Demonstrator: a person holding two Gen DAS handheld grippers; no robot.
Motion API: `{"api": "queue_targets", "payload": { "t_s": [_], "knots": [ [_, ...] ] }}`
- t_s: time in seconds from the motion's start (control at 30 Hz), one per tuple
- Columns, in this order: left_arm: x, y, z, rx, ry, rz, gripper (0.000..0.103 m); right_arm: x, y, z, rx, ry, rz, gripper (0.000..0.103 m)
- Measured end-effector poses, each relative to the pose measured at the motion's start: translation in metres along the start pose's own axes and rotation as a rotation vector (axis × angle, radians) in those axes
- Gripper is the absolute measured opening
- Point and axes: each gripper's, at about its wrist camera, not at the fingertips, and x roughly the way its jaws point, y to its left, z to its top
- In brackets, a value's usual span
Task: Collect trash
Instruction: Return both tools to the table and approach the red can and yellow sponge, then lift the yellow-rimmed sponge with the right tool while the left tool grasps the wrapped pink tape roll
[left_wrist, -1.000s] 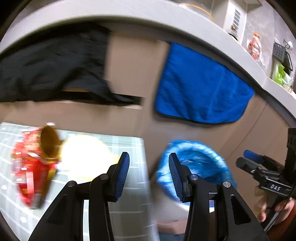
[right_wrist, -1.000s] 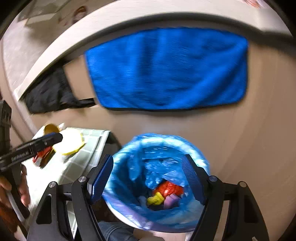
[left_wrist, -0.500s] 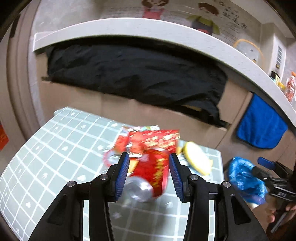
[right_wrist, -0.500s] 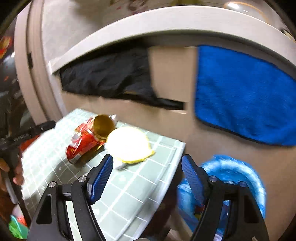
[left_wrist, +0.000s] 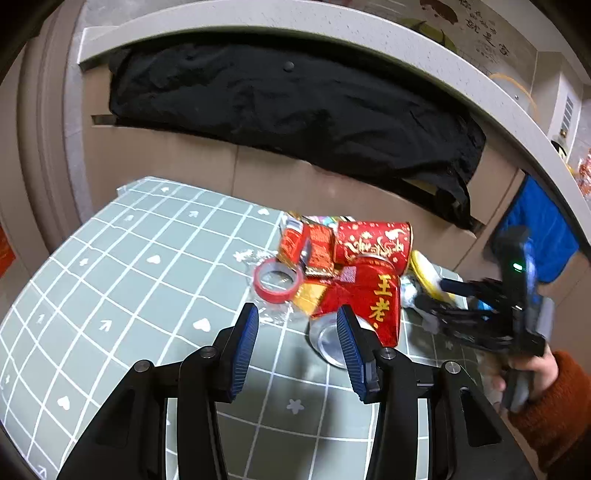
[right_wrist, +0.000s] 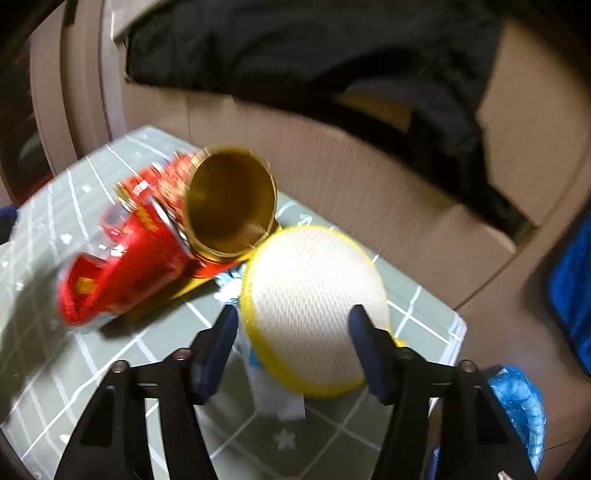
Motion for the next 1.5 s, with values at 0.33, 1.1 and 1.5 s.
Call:
{"api": "queue_targets", "payload": {
  "t_s": [0.33, 1.1, 1.5],
  "knots": [
    [0.031, -0.028, 0.002, 0.035, 0.060, -0.080, 0.045, -0.046, -0.049, 0.006, 0.171, -0.079, 0.121, 0.015],
    [0.069, -0.106, -0.010, 0.329, 0.068, 0.099, 0.045, -0.089, -0.087, -0.055, 0.465, -0.063, 0.418, 0.014],
    [0.064, -0.016, 0.007, -0.049, 0.140, -0.127, 0.045, -0.075, -0.067, -0.062, 0.387, -0.036, 0.333, 0.022]
  ]
}}
